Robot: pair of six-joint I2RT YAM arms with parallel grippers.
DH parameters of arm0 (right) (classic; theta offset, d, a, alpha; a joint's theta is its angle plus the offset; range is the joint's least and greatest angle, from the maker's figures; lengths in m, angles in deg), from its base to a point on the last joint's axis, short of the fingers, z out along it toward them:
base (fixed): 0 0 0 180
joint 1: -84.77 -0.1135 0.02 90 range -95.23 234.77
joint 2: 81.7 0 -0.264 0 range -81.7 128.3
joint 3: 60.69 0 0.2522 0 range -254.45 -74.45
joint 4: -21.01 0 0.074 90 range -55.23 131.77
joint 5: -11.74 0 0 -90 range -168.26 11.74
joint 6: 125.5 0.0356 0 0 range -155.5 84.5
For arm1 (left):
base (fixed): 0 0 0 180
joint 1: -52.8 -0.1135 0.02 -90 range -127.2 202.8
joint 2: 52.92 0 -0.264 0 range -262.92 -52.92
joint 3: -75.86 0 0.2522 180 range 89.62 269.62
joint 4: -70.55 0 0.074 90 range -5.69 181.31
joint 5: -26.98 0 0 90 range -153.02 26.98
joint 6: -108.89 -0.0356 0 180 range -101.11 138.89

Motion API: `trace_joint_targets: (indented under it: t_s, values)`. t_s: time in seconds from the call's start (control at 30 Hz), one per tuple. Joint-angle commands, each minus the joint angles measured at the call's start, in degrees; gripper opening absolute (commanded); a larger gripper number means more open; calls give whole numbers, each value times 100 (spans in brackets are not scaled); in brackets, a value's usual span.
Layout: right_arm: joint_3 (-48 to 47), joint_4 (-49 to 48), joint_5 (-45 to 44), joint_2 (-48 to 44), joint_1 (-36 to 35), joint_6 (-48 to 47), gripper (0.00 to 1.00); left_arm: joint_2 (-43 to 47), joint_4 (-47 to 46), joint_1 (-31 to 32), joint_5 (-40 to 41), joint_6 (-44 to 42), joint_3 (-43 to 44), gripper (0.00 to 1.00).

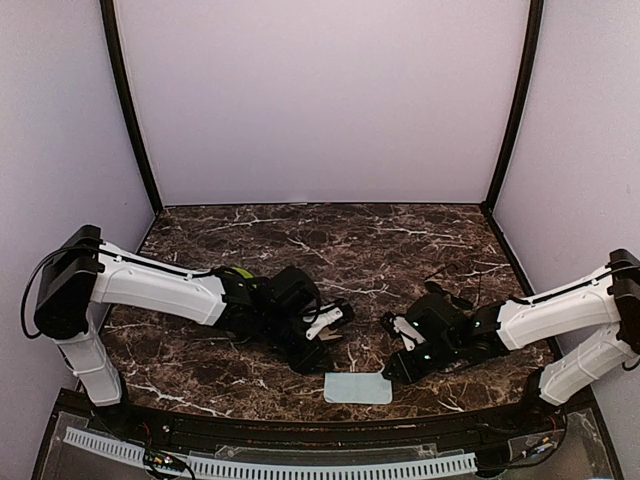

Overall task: Organize the sunglasses
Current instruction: Move the opened sunglasses case to the center of the board.

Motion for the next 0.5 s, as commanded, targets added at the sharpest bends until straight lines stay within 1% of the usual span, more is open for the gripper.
trace_joint_targets:
  t_s: [0.0,0.17,0.47]
  values:
    - [-44,73,-11,26,65,-58,22,-219,172,48,147,-96,229,42]
    - [-120,75,23,120,74,-105,22,-434,296,112,305,-217,346,41]
    - [-140,93,42,137,82,-132,21,-672,396,189,279,-334,455,34]
